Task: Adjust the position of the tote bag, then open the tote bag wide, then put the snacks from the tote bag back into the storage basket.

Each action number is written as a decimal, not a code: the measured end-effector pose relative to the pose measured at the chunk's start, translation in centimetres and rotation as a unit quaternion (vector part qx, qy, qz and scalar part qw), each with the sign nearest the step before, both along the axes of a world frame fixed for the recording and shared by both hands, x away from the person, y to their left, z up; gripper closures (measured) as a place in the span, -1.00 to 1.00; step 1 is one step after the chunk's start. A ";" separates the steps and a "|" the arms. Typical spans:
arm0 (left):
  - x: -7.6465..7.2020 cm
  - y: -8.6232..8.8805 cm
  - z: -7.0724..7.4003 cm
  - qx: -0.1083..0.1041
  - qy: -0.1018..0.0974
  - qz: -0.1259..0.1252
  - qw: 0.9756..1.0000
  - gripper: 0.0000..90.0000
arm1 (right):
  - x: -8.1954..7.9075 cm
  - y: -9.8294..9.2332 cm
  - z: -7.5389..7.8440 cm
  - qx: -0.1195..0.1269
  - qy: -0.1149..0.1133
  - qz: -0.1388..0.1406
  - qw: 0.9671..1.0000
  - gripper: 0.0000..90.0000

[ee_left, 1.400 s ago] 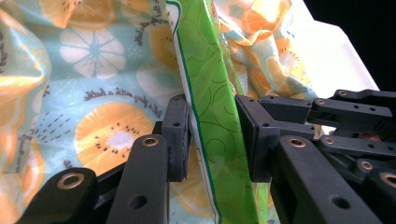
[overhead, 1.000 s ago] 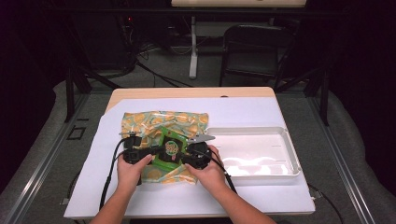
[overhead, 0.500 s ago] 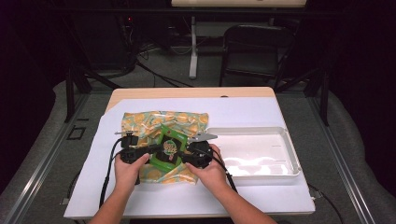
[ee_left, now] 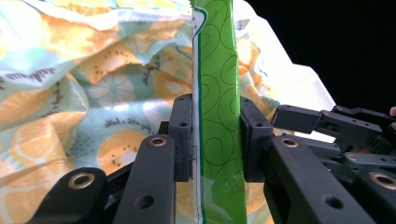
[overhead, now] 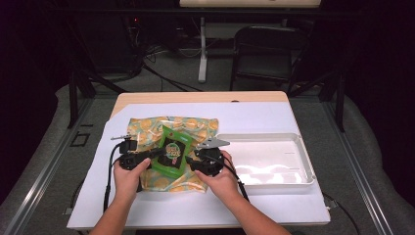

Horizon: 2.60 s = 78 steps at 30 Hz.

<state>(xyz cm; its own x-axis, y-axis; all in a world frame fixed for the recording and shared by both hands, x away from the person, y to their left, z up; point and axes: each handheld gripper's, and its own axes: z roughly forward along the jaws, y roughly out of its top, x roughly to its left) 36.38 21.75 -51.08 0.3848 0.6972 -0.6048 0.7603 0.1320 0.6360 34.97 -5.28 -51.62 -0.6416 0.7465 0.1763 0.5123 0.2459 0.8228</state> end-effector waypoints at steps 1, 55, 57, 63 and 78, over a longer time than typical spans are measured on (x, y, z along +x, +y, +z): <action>0.0 0.1 0.1 -0.002 -0.001 0.002 1.000 0.59 | 0.0 0.0 0.0 0.000 0.000 0.000 1.000 0.25; -2.2 0.6 4.5 -0.012 -0.086 0.010 0.996 0.59 | -0.9 -1.5 3.4 0.044 -0.036 0.012 0.998 0.15; -2.4 0.5 4.6 -0.010 -0.091 0.008 0.996 0.59 | -0.9 -1.5 3.3 0.045 -0.035 0.016 0.998 0.14; -2.8 0.1 5.2 -0.012 -0.108 0.003 0.994 0.59 | -1.1 -1.5 3.5 0.067 -0.029 0.041 0.996 0.14; -3.5 -1.5 6.0 -0.018 -0.130 -0.025 0.991 0.59 | -1.2 -2.0 3.7 0.105 -0.014 0.063 0.992 0.07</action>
<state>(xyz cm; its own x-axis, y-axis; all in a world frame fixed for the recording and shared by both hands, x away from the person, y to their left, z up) 32.91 20.29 -45.10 0.5649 0.6529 -0.5046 0.5776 0.1239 0.8069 33.73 -7.27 -47.88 -0.7342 0.6087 0.3007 0.4645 0.1274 0.8763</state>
